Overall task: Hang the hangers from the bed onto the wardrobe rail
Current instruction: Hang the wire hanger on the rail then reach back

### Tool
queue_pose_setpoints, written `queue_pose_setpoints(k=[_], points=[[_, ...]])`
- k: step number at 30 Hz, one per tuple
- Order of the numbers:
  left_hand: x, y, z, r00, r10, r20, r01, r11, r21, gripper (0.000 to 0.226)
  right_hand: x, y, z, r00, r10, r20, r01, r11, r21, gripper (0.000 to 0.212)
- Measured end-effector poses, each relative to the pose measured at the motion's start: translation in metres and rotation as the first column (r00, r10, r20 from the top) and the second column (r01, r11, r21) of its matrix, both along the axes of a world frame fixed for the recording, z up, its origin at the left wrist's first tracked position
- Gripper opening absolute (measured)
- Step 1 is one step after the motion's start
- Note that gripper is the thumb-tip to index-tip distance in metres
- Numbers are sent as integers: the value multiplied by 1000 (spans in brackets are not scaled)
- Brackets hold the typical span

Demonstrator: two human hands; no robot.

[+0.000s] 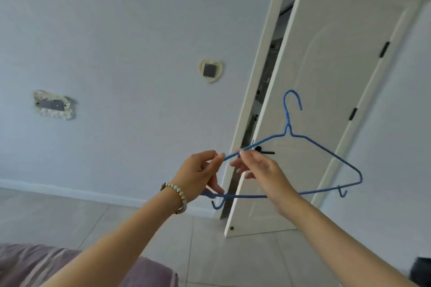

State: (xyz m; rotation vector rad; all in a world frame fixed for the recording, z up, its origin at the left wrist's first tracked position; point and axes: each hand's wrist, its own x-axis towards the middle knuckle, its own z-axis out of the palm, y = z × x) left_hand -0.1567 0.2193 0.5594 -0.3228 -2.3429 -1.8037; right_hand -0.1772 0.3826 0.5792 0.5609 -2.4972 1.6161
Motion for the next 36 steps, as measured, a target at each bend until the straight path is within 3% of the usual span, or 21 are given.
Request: queue_pose_setpoints(k=[4,8,15,20,28,31,36], points=[[6,73,68,979,-166,-116,157,984,-82,31,30,68,59,988,-128,-86,114,982,-149,20],[18,151,117,923,-347,-168,336,937,-93,35,67,144,102,952,-264,-159,226,948,-223,22],[55,296,171,785,-609,-113,616,786,48,43,136,289,147,850,-469,-238,372,856,-358,21],[85,410,189,713,-681,-166,694,719,33,43,180,390,160,770,-587,-249,455,779,-432,19],[148,573,203,637,-728,-255,765,637,92,41,233,534,177,542,-779,-314,546,611,-574,10],[168,628,207,625,-729,-278,774,626,97,40,250,580,184,466,-826,-317,547,550,-630,25],[195,707,213,596,-767,-239,803,577,148,37,273,653,195,435,-860,-266,613,500,-612,30]])
